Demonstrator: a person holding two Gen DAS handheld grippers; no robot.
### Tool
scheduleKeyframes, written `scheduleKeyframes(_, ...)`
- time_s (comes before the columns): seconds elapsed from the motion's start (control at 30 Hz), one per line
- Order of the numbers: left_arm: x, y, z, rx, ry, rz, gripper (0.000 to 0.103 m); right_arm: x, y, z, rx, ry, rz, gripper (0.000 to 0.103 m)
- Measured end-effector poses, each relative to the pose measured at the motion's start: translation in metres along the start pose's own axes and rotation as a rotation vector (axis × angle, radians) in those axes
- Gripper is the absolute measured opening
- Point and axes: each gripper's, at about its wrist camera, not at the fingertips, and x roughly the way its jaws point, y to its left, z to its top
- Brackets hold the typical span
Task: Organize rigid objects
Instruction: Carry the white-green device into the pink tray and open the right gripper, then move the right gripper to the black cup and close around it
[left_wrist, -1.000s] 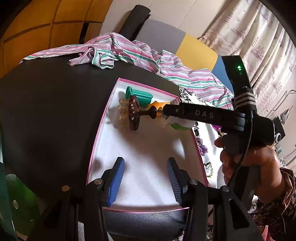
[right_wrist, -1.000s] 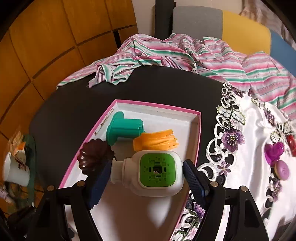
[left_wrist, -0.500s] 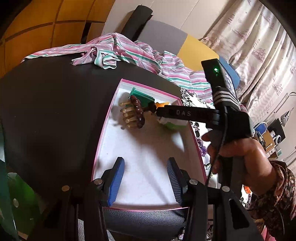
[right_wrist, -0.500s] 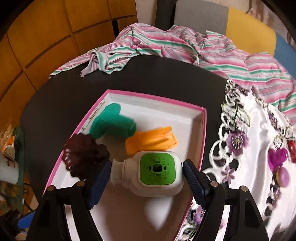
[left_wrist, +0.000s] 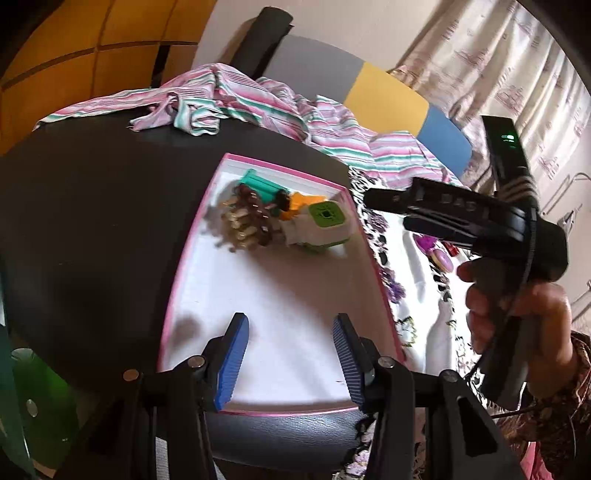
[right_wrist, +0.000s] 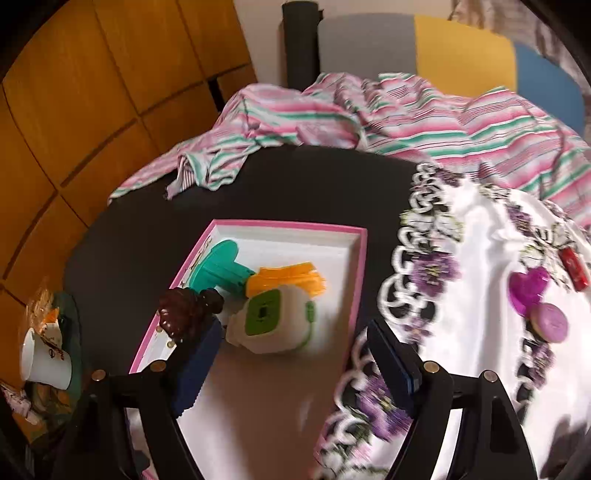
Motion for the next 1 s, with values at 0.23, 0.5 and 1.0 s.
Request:
scheduleKeyframes(0.23,0.003,-0.023,-0.004,0.060,0.014,-0.025,0.048,-0.034,-0.038,-0.016,0.053,-0.019,-0.050,0.082)
scheduleKeyframes(0.5,0.006,-0.047,-0.008,0.117,0.036,-0.051,0.048,-0.061,-0.097,-0.044,0.135,0.001,-0.167,0.082)
scheduleKeyframes(1.0,0.012,-0.085,-0.014,0.191,0.071,-0.112,0.048,-0.121,-0.241,-0.079,0.505,0.051,-0.406,0.081)
